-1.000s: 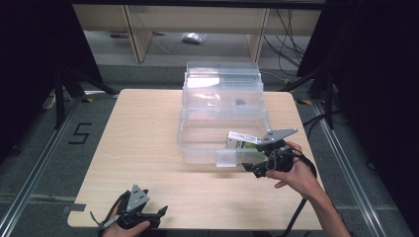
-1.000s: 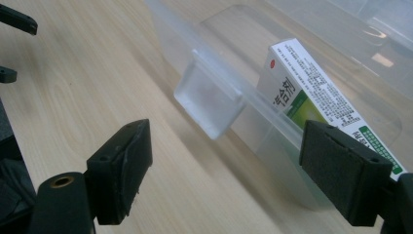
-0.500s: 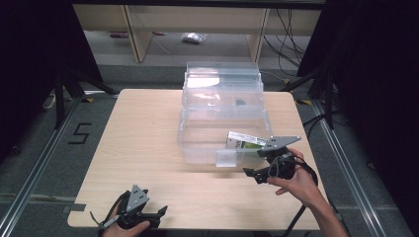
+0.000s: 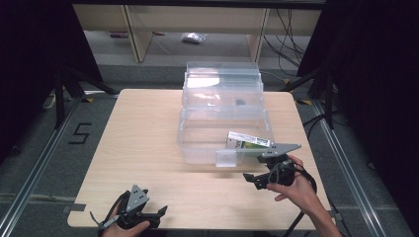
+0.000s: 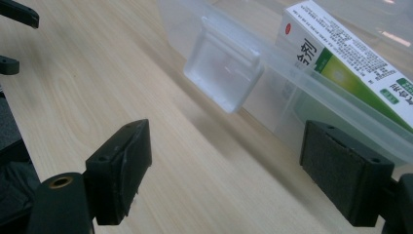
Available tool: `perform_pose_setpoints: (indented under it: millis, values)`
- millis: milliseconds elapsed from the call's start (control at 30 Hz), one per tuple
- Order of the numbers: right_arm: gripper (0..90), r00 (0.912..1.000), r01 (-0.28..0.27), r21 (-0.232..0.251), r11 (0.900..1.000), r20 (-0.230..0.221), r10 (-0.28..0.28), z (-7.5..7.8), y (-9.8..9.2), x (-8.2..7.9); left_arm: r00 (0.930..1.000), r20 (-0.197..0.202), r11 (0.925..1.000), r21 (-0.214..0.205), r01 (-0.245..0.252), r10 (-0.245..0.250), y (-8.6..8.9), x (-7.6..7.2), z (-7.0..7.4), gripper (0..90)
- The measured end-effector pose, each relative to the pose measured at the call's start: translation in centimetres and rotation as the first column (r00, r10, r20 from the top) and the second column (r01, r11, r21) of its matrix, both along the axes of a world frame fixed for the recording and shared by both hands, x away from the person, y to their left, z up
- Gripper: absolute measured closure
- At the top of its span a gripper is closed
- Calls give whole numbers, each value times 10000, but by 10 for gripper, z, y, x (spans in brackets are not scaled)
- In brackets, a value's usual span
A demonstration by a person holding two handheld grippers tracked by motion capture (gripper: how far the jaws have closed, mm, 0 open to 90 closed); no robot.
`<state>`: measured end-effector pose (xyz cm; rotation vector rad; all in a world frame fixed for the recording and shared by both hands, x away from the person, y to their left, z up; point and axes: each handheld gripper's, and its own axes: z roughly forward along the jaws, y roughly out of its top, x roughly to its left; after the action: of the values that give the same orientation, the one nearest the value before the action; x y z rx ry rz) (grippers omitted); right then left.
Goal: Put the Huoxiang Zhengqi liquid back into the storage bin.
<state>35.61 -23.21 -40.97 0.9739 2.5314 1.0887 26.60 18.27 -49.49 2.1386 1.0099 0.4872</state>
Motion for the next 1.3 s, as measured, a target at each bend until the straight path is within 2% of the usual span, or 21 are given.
perform_pose_setpoints:
  millis: [33,67,100,233,300,333,433,467,500,533,567,633,833,900,933,1000,1100,1133,1200,1267,1300]
  values:
    - [202,9997,159,31,9999,-167,-159,0,0,-2,10000,15,10000,11,-43,43,0,0,0,152]
    - [202,10000,37,71,10000,4,-37,-2,-1,-1,9999,35,9996,-236,-139,140,-2,0,-1,152]
    - [202,9999,126,35,9999,-16,-126,-2,-1,-2,10000,11,10000,46,-52,52,0,0,0,152]
    - [201,9997,226,149,9996,36,-227,-6,-4,-3,10000,-63,10000,27,33,-33,0,0,0,152]
    - [202,9983,527,354,9980,-262,-517,-8,-3,-7,9999,22,9994,-306,-142,143,-2,-1,-1,152]
    - [203,9997,199,279,9994,163,-203,-10,-6,-4,10000,42,9999,-135,-86,87,-1,-1,0,152]
    - [205,9986,512,346,9981,-153,-507,-14,-7,-7,10000,76,10000,-35,9,-9,0,0,-1,152]
    - [210,9982,589,384,9975,50,-591,-16,-7,-7,9999,58,9997,-219,-118,119,-2,-1,-1,151]
    - [209,9978,649,481,9967,-139,-643,-17,-7,-9,9999,55,9997,-235,-120,121,-2,-1,-1,151]
    - [209,9982,597,445,9972,-48,-596,-19,-9,-9,9999,51,9997,-232,-119,120,-2,-1,0,151]
    - [209,9967,798,502,9955,-164,-790,-21,-9,-10,10000,36,10000,50,13,-13,-1,-1,0,152]
    - [209,9969,780,483,9958,-76,-777,-26,-11,-11,10000,-45,10000,20,66,-66,-1,-1,1,152]
    - [208,9939,1053,678,9921,-407,-1027,-36,-12,-15,10000,-23,10000,31,81,-81,0,-1,1,152]
    - [207,9956,933,583,9939,-149,-925,-37,-14,-14,10000,22,10000,18,80,-81,-1,-1,1,151]
    - [207,9943,1027,688,9923,-370,-1003,-38,-13,-16,10000,22,10000,18,94,-94,-1,-1,1,152]
    - [206,9937,1083,731,9914,-372,-1058,-40,-12,-18,10000,66,9996,-288,-54,56,-3,-2,0,152]
    - [206,9945,1040,742,9918,-191,-1029,-41,-14,-20,9999,15,9998,-140,113,-112,-2,-1,1,152]
    - [207,9916,1222,1024,9872,-548,-1171,-42,-12,-22,9999,27,9999,-117,113,-113,-2,-1,1,152]
    - [206,9929,1170,984,9882,-350,-1140,-43,-16,-24,9999,77,9999,-129,104,-103,-2,-1,0,152]
    - [206,9895,1390,1212,9829,-578,-1328,-45,-18,-28,9998,88,9998,73,162,-162,-1,-1,0,152]
    - [205,9905,1338,1143,9844,-462,-1293,-46,-20,-28,9999,107,9999,73,92,-93,-2,-1,0,152]
